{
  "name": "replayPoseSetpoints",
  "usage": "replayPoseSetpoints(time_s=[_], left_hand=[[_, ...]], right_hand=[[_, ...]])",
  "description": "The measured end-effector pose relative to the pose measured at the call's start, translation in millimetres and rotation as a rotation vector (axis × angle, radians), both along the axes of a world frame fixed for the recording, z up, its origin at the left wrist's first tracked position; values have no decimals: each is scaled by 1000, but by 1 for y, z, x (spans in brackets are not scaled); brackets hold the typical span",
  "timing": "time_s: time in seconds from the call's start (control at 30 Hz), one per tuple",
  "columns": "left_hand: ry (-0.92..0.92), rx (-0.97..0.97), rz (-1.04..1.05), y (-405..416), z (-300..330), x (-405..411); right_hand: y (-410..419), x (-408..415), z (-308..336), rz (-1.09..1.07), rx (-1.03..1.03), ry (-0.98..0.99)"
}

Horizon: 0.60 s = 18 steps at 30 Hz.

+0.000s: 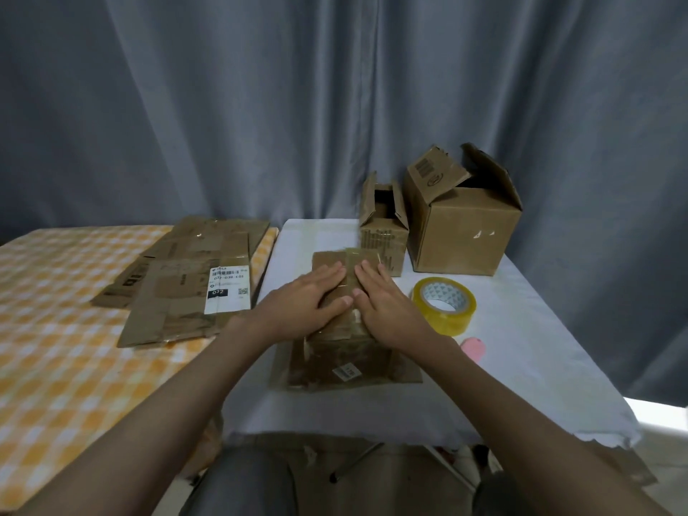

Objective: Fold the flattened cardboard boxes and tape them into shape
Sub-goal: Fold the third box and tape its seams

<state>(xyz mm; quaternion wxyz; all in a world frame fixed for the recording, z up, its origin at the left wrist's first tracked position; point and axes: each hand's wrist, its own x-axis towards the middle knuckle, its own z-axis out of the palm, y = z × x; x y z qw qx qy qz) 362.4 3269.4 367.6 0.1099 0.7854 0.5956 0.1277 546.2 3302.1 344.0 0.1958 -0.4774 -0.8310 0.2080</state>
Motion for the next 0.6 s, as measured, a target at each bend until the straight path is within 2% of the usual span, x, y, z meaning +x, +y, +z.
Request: replayPoseSetpoints(time_s=[0.13, 0.23, 0.5, 0.6], left_hand=[[-79, -118, -37, -7, 0, -12], [-62, -170, -62, -12, -1, -12], [-168, 17, 139, -33, -10, 27], [-133, 74, 203, -34, -7, 41]], right_hand=[[-3, -2, -3, -9, 1, 57], [-1, 1, -2, 18, -43, 103], [11, 25, 11, 198, -107, 153], [14, 31, 16, 295, -119, 114]])
